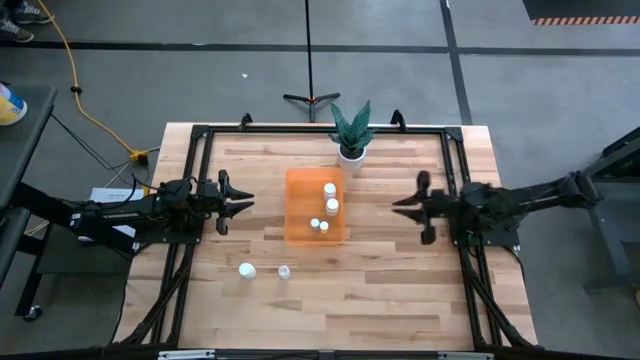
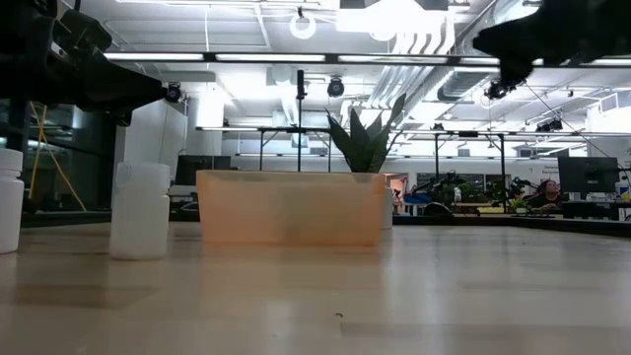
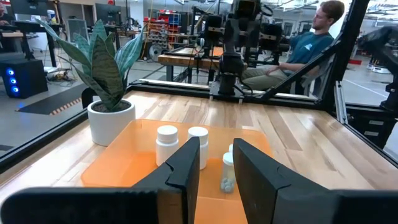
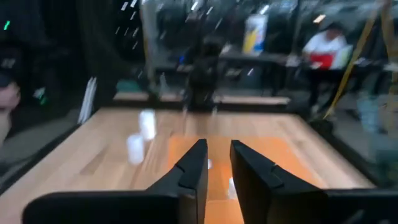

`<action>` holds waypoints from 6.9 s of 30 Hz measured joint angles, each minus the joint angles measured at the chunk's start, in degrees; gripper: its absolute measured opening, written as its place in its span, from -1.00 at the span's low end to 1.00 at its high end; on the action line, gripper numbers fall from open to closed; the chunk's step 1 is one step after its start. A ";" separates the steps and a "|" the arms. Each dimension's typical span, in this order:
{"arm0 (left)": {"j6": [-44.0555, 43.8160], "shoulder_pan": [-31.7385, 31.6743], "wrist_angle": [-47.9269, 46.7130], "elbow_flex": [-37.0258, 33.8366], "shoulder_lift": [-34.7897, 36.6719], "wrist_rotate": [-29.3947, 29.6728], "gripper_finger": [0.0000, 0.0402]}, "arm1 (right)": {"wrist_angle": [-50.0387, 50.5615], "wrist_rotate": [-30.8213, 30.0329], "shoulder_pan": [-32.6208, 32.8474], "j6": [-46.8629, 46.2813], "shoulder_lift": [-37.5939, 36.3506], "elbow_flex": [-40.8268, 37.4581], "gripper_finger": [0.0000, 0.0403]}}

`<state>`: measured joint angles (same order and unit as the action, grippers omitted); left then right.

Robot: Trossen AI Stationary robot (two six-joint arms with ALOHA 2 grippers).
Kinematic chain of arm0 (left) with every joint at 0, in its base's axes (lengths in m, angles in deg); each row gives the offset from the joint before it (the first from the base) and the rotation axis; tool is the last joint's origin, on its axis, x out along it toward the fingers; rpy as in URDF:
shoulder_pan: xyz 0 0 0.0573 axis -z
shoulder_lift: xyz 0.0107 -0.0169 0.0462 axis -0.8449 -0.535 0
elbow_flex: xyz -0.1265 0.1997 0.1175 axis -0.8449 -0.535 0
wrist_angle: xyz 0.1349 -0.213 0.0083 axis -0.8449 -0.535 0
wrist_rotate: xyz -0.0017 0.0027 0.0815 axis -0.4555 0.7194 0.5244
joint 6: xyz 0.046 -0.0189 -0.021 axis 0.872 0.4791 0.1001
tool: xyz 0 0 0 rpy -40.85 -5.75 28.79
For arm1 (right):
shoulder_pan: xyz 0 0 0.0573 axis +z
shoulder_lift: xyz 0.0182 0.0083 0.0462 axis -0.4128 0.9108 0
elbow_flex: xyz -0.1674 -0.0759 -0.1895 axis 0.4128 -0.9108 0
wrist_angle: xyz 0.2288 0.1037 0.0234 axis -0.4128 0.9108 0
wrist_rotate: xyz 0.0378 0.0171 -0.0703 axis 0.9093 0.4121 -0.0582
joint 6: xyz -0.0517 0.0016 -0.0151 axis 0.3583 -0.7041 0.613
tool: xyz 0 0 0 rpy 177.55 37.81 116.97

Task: Pick and place pill bottles into a basket
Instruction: Put the white pill bottle into the orange bin

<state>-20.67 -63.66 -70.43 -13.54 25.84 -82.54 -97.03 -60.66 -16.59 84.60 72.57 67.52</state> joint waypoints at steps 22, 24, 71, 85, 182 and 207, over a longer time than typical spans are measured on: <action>0.99 0.00 0.09 0.00 -0.02 -0.02 -0.34 | 8.43 -4.07 0.15 -1.31 -21.80 -12.65 -0.80; 3.91 0.00 0.00 0.00 -0.02 -0.03 -0.34 | 8.21 -4.20 0.15 -1.31 -21.80 -12.65 -0.81; -39.52 7.88 -59.45 66.17 -69.05 -19.13 0.24 | 8.01 -8.06 0.15 10.38 -21.80 -12.72 -0.76; -76.91 27.29 -69.99 69.46 -82.71 -22.10 0.24 | 7.86 -10.32 0.15 11.81 -21.80 -12.72 -0.79; -34.94 21.68 -88.22 95.05 -99.59 -0.69 0.06 | 8.36 -10.15 0.17 10.80 -21.78 -12.74 -0.79; -2.48 -12.89 -77.48 101.48 -112.46 -4.53 -0.03 | 8.47 -10.17 0.17 10.80 -21.78 -12.74 -0.81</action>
<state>-23.15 -76.55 -147.91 87.94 -86.63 -87.06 -88.56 -70.83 -16.41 95.40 50.79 54.78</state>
